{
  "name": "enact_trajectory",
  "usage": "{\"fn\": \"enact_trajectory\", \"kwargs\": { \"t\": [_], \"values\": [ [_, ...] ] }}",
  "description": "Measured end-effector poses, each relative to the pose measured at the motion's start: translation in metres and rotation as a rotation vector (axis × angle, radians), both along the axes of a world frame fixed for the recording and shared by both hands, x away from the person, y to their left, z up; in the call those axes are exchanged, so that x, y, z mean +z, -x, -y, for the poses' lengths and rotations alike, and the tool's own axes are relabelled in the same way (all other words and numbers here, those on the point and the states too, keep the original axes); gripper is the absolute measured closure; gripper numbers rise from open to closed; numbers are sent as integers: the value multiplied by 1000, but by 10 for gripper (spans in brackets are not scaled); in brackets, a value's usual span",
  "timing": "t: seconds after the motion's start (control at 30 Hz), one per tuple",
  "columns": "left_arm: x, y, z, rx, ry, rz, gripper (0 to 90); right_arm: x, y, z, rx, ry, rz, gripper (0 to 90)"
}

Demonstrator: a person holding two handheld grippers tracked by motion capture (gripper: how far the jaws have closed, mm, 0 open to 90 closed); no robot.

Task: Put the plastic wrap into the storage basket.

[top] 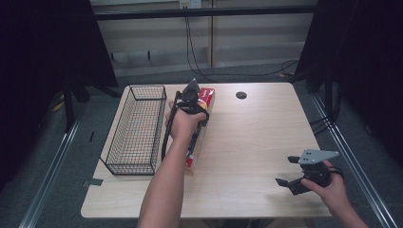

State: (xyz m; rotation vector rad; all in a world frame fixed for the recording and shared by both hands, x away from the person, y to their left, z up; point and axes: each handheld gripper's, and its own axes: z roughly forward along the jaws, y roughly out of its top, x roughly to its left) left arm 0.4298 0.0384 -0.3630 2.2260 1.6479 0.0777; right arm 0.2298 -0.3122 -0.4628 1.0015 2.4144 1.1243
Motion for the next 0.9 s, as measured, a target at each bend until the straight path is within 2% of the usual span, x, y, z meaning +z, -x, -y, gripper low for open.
{"fn": "enact_trajectory", "kwargs": {
  "t": [0.73,0.9],
  "values": [
    [23,1,-17,25,14,-7,441,0,-1,-3,8,2,1,56],
    [27,1,-22,29,0,-15,441,0,0,-3,8,4,3,56]
  ]
}}
